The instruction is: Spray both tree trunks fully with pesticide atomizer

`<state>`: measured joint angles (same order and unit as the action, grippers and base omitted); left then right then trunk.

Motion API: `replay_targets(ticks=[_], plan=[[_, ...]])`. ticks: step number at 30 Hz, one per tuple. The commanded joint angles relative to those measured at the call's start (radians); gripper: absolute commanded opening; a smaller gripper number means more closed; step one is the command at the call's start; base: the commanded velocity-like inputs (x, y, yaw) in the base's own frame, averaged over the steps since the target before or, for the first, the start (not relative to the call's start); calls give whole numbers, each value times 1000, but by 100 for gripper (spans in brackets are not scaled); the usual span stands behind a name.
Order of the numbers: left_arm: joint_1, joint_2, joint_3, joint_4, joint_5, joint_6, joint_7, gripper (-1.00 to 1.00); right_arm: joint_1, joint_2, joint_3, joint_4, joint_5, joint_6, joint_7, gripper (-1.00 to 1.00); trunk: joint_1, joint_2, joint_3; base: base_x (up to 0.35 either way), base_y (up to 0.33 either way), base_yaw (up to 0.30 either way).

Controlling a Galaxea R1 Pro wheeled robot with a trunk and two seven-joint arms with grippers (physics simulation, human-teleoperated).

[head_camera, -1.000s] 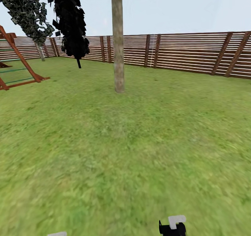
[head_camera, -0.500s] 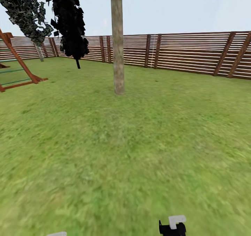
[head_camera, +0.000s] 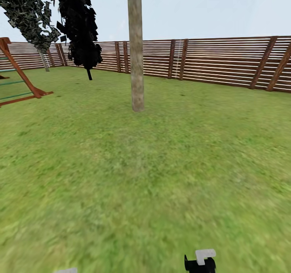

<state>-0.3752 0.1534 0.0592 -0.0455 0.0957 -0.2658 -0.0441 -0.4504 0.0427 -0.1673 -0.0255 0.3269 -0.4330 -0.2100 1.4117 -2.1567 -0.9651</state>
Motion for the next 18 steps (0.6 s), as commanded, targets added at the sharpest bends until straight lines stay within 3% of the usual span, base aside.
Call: replay_targets(ticks=[1,18], plan=[[-1,0,5,1,7,-3,-5,-100,-1,0,-8,1,11,-2,-5,100,0,0,-1,338,0,0],[-1,0,5,1,8,-3,-6,-100,-1,10,-9,-1,5,-3,-3,100,0,0,-1,338,0,0]])
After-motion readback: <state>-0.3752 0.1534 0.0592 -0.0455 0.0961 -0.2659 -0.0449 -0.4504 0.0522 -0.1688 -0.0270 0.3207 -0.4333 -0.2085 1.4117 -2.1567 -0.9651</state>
